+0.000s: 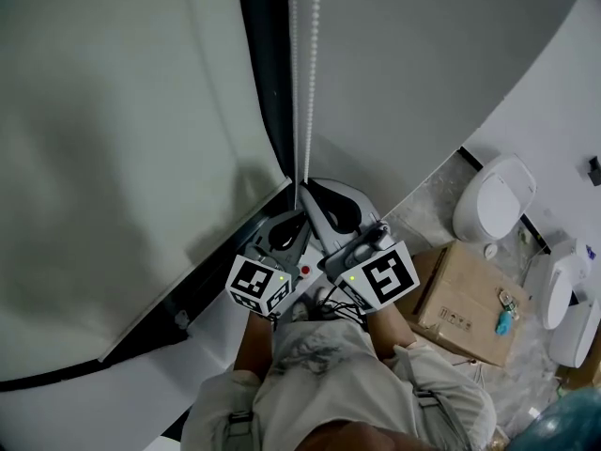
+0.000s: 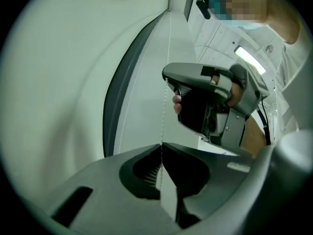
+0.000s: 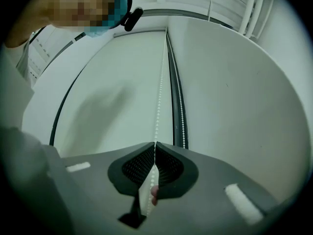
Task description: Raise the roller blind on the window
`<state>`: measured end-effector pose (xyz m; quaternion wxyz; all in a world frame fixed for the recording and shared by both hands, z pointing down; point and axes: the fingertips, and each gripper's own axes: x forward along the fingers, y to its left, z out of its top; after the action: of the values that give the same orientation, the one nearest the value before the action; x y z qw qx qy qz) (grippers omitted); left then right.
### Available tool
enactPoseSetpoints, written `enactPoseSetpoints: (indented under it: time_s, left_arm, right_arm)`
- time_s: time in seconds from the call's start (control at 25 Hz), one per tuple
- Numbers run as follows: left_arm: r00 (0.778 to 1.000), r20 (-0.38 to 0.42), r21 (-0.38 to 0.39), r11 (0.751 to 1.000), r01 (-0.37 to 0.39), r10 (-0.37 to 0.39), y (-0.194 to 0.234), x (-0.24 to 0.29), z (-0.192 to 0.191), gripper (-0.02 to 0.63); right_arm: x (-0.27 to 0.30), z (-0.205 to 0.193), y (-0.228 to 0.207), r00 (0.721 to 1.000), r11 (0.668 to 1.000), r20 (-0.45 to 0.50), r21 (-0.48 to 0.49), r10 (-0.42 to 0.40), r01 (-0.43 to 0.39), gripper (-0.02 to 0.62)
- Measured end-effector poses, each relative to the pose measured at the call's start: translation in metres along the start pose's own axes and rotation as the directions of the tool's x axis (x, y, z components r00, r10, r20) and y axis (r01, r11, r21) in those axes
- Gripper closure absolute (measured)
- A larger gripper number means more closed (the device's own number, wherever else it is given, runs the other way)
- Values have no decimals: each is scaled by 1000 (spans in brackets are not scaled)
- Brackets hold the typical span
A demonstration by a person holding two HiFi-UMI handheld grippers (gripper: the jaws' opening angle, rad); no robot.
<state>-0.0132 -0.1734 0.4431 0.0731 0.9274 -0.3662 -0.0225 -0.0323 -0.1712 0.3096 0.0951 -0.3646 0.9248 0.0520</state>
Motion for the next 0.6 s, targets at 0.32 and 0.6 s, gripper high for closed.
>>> enactPoseSetpoints:
  time_s: [0.32, 0.6]
  left_arm:
    - [1000, -7, -3, 1000, 20, -20, -2, 3, -7, 588]
    - [999, -27, -10, 999, 37, -38, -8, 1, -14, 589]
  right_arm:
    - [-8, -7, 0, 1000, 1000, 8, -14, -15, 16, 578]
    - [-14, -7, 2, 1000, 1000, 8, -10, -15, 15, 578]
